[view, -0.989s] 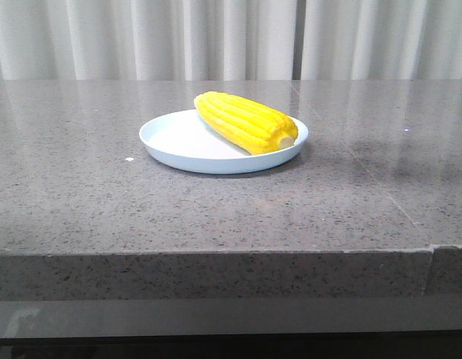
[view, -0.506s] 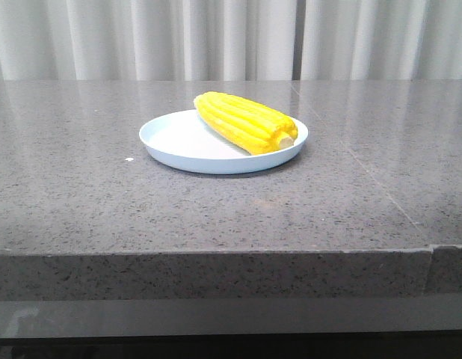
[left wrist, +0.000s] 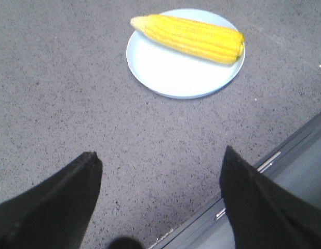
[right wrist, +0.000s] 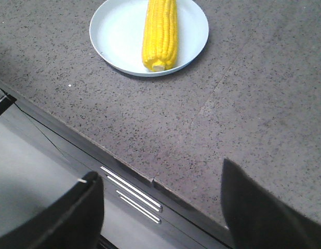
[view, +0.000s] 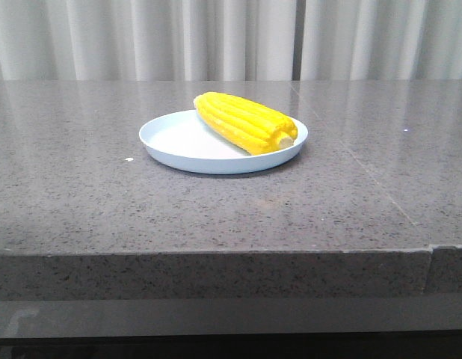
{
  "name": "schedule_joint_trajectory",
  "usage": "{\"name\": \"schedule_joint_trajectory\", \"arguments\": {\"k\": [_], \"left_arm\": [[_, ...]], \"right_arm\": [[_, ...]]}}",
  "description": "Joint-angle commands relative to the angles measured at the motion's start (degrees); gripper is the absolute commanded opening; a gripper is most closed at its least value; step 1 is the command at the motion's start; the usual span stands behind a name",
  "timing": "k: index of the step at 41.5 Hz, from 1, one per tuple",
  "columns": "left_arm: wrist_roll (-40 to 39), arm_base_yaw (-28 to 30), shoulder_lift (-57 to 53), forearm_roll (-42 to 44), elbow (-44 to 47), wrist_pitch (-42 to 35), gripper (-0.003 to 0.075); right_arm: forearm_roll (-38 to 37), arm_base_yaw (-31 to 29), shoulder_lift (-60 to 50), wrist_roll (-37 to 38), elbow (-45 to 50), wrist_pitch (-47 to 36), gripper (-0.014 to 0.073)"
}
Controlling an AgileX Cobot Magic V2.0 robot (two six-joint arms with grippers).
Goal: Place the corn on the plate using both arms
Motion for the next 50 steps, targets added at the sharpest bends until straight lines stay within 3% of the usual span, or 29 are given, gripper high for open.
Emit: {"name": "schedule_joint_trajectory", "arguments": {"k": [1,8,16,23,44,50], "left_arm": [[-0.53,-0.44,0.03,-0.45,-1.38,-4.43,0.0473],[-0.53,-0.44,0.03,-0.45,-1.38,-3.95,0.0368],[-0.53,-0.44,0.03,-0.45,-1.38,-3.95,0.0125],[-0.53,-0.44,0.03,-0.45,-1.38,-3.95,-0.0019],[-0.53,-0.44,-0.93,-0.45,-1.26,-3.96,-0.0020],[-0.53,2.19,-2.83,-0.45,-1.26,-3.96,-0.0020]], "right_arm": [[-0.21,0.00,-0.13,-0.05,-1.33,-4.04,0.0369],[-0.21,0.00,-0.13,-0.05,-1.33,-4.13,0.0119],[-0.16,0.00,-0.13,-0.05,-1.33,-4.36,-0.0074],[-0.08,0.00,-0.13,-0.05,-1.33,-4.38,-0.0068],[-0.08,0.00,-0.13,-0.05,-1.33,-4.38,-0.0068],[-0.08,0.00,-0.13,-0.05,-1.33,-4.38,-0.0068]]}}
